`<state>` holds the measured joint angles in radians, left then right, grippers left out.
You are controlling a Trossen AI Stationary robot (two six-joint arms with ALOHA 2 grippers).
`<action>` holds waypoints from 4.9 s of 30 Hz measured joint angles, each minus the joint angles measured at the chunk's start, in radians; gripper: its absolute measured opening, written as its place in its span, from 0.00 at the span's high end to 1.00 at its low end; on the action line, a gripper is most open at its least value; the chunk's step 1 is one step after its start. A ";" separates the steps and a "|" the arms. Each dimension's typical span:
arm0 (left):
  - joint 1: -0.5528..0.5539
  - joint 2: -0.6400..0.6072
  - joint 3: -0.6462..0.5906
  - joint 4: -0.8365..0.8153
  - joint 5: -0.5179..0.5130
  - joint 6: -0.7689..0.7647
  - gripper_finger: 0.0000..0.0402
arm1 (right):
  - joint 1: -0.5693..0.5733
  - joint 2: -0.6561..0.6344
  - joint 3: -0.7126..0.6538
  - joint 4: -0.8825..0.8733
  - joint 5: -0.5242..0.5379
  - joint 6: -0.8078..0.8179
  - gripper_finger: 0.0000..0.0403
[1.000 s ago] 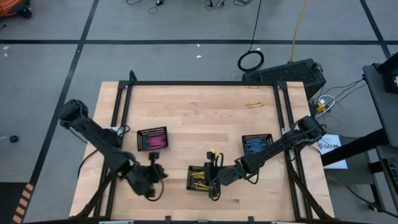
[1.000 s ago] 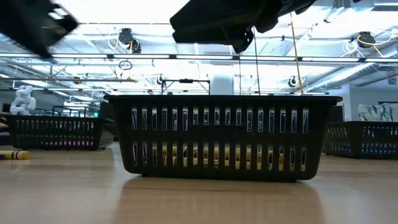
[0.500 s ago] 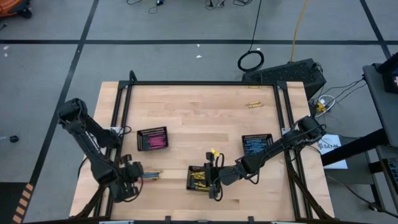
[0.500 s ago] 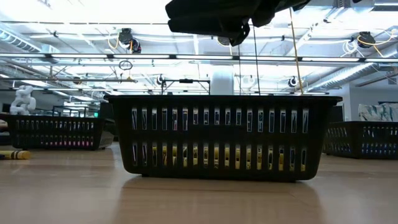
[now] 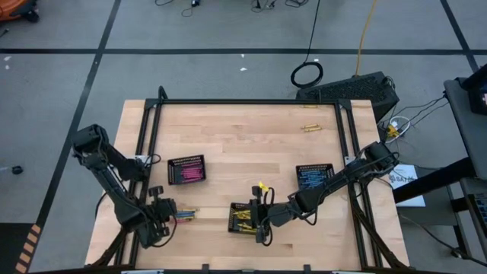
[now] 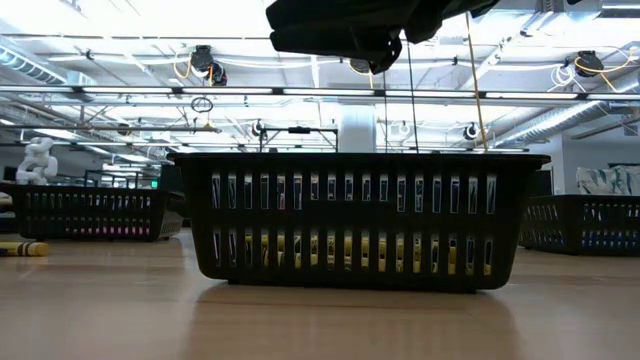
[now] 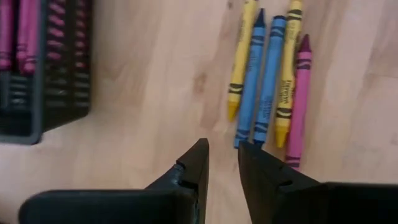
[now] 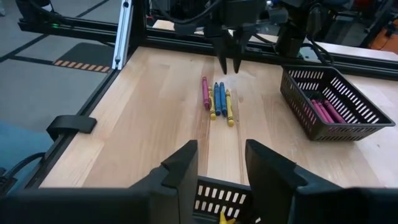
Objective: Sort crayons
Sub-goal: Put the blue crayon into the right black bin
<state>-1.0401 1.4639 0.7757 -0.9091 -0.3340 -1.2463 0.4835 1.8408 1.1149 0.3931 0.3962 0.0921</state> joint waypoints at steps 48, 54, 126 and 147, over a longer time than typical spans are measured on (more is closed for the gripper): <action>0.047 0.038 -0.050 0.136 0.110 0.052 0.79 | 0.000 0.000 0.000 0.000 -0.001 0.008 0.71; 0.060 -0.008 -0.049 0.112 0.085 0.052 0.79 | 0.000 0.000 0.000 -0.001 -0.001 0.008 0.71; 0.111 -0.164 0.010 0.213 -0.443 0.451 1.00 | 0.011 0.027 0.000 -0.010 0.150 0.037 0.71; 0.277 0.032 -0.001 1.260 -0.572 1.377 1.00 | -0.010 0.066 0.000 0.427 0.120 -0.145 0.61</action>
<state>-0.7628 1.4956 0.7750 0.3509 -0.9059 0.1307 0.4736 1.9064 1.1149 0.8203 0.5165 -0.0530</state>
